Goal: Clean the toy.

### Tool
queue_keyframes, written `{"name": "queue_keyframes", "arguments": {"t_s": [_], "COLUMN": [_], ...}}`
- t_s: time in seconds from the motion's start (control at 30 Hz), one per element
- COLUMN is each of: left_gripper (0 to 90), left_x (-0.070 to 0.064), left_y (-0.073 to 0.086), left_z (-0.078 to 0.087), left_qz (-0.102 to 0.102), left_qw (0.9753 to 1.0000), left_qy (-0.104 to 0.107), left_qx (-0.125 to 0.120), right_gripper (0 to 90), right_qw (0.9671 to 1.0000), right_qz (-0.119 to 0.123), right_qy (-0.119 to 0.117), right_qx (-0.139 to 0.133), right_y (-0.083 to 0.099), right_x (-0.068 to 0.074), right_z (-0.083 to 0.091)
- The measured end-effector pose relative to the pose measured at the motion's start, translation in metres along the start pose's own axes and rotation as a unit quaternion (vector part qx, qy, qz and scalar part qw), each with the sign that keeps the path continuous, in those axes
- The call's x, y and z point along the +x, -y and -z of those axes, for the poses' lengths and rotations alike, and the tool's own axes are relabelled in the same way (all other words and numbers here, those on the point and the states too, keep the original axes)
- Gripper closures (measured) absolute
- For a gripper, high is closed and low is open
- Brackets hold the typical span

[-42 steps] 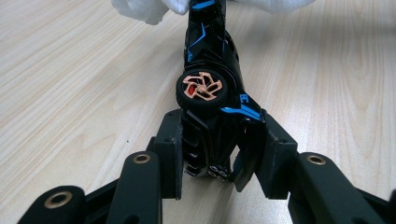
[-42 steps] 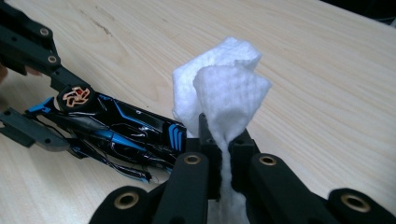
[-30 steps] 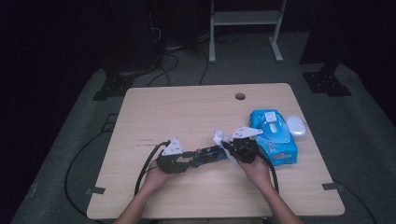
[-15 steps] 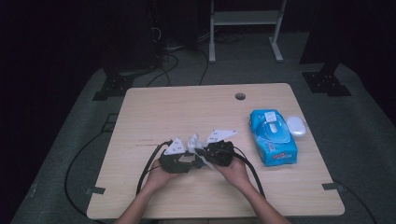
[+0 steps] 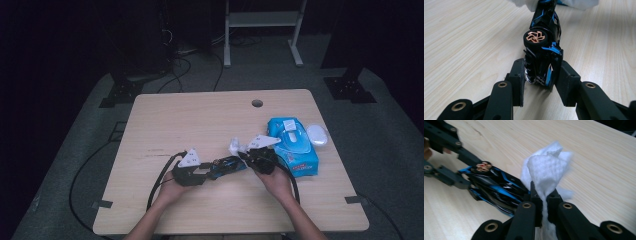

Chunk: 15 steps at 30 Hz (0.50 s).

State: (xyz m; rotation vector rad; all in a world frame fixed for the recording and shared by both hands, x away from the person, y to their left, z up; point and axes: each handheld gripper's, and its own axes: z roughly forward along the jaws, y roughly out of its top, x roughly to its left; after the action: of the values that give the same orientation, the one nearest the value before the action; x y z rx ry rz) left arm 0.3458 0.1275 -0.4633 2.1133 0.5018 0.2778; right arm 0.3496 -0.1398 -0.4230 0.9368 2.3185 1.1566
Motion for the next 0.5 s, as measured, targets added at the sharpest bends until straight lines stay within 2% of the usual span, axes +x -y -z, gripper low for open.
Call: {"name": "queue_keyframes", "arguments": {"t_s": [0.07,0.13,0.17,0.2,0.27,0.33,0.4,0.5], "left_gripper": [55.8,51.4,50.1,48.0,43.2,43.3,49.6,49.9], "left_x": [0.000,0.001,0.001,0.001,0.002,0.001,-0.001,-0.001], "left_y": [-0.001,-0.001,-0.001,-0.001,0.000,-0.001,-0.001,-0.001], "left_z": [-0.002,-0.002,-0.002,-0.003,-0.004,-0.005,-0.004,-0.004], "left_qz": [0.012,0.013,0.016,0.020,0.030,0.026,0.010,0.008], "left_qw": [0.9999,0.9999,0.9998,0.9997,0.9994,0.9996,0.9999,0.9999], "left_qy": [-0.005,-0.008,-0.010,-0.012,-0.014,-0.013,-0.010,-0.010], "left_qx": [0.000,0.001,0.000,-0.001,-0.004,-0.004,0.001,0.007], "right_gripper": [87.2,87.2,87.2,87.2,87.2,87.2,87.1,87.1], "right_qw": [0.9999,0.9993,0.9987,0.9974,0.9956,0.9936,0.9947,0.9968], "right_qz": [0.005,0.021,0.020,0.015,0.010,-0.011,-0.009,-0.030], "right_qy": [-0.015,-0.030,-0.046,-0.069,-0.092,-0.111,-0.100,-0.067], "right_qx": [-0.003,-0.007,-0.010,-0.012,-0.018,-0.017,-0.020,-0.031], "right_y": [-0.003,-0.007,-0.010,-0.012,-0.014,-0.014,-0.013,-0.008], "right_x": [0.009,0.023,0.029,0.033,0.039,0.039,0.032,0.007], "right_z": [-0.005,-0.013,-0.017,-0.020,-0.024,-0.025,-0.021,-0.005]}}
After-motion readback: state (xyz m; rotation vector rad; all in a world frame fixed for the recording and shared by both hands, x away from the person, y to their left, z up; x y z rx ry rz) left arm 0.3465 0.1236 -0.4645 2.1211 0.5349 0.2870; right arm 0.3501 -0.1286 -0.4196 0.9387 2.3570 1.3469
